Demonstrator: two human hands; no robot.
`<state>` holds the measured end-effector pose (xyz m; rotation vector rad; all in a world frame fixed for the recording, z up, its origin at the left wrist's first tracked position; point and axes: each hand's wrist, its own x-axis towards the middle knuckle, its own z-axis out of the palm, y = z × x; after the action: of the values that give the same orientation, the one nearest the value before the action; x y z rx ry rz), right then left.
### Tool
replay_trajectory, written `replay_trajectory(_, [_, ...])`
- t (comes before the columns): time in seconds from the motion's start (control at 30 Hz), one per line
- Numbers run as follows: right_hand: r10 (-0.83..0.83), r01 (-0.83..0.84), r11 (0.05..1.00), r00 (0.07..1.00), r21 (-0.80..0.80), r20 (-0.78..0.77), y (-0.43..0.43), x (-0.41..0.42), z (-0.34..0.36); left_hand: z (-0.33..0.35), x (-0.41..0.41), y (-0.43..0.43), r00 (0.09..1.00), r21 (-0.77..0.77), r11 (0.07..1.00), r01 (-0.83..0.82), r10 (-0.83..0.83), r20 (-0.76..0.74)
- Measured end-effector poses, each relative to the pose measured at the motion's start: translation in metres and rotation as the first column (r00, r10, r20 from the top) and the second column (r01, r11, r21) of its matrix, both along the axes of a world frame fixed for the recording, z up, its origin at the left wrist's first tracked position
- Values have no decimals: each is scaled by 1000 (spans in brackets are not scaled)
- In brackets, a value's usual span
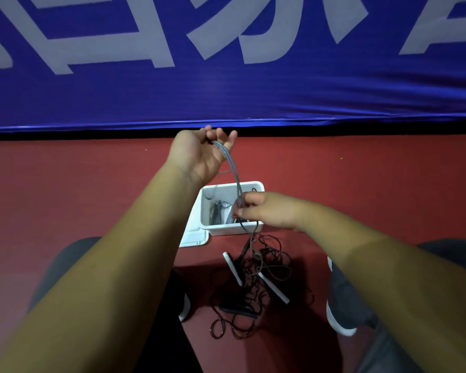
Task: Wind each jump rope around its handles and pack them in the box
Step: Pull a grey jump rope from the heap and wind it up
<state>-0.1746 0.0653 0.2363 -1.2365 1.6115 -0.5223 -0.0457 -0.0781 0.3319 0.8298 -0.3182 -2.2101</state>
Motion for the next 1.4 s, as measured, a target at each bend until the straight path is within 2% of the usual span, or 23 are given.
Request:
replay_trajectory(0.1, [-10, 9, 1000, 999, -26, -34, -1, 1, 8, -4, 8, -13, 990, -26, 992, -124, 126, 57])
replay_trajectory(0.2, [-116, 117, 993, 988, 6, 103, -1, 3, 24, -9, 14, -23, 946, -77, 982, -171, 185, 267])
replay_trajectory(0.27, [-243, 239, 970, 935, 48, 259, -1, 3, 39, -12, 18, -23, 885, -118, 991, -63, 110, 453])
replay_trajectory(0.37, [-377, 403, 914, 793, 53, 478, -4, -2, 63, -12, 18, -10, 739, -111, 950, 292, -151, 656])
replay_trajectory(0.43, [-421, 496, 867, 685, 41, 595, -7, -7, 77, -13, 14, 5, 584, -132, 806, 577, -294, 756])
replay_trajectory(0.5, [-432, 569, 821, 582, 34, 689, -9, -12, 88, -19, 11, 18, 426, -130, 602, 788, -379, 822])
replay_trajectory(0.6, [-424, 662, 747, 401, 64, 812, -13, -19, 100, -36, 10, 30, 209, -75, 308, 948, -431, 878])
replay_trajectory(0.67, [-412, 710, 695, 265, 113, 872, -16, -24, 104, -45, 11, 34, 107, -44, 155, 987, -423, 900])
replay_trajectory(0.73, [-393, 743, 645, 122, 178, 912, -17, -30, 107, -54, 13, 39, 93, -68, 77, 995, -392, 915])
replay_trajectory(0.8, [-372, 769, 595, 3, 236, 928, -18, -37, 109, -64, 11, 42, 139, -132, 44, 990, -351, 926])
replay_trajectory(0.87, [-352, 792, 545, -82, 275, 933, -18, -43, 110, -68, 10, 45, 200, -195, 46, 980, -306, 931])
replay_trajectory(0.93, [-341, 810, 503, -135, 302, 930, -19, -48, 109, -69, 7, 47, 269, -257, 82, 963, -337, 902])
replay_trajectory(1.0, [-372, 827, 471, -129, 307, 919, -21, -54, 105, -63, 4, 48, 324, -286, 152, 946, -416, 850])
replay_trajectory(1.03, [-414, 837, 461, -91, 295, 906, -21, -57, 101, -57, 2, 49, 344, -285, 194, 938, -444, 827])
replay_trajectory(1.13, [-599, 838, 495, 136, 232, 789, -21, -61, 87, -39, -2, 49, 431, -315, 312, 896, -443, 787])
replay_trajectory(1.23, [-692, 771, 599, 361, 218, 626, -17, -62, 69, -24, -4, 47, 537, -384, 401, 832, -408, 739])
replay_trajectory(1.3, [-706, 727, 651, 476, 217, 524, -15, -58, 58, -18, -5, 45, 613, -423, 469, 775, -397, 683])
replay_trajectory(1.4, [-714, 683, 692, 601, 233, 360, -12, -48, 47, -11, -7, 41, 712, -432, 593, 679, -391, 583])
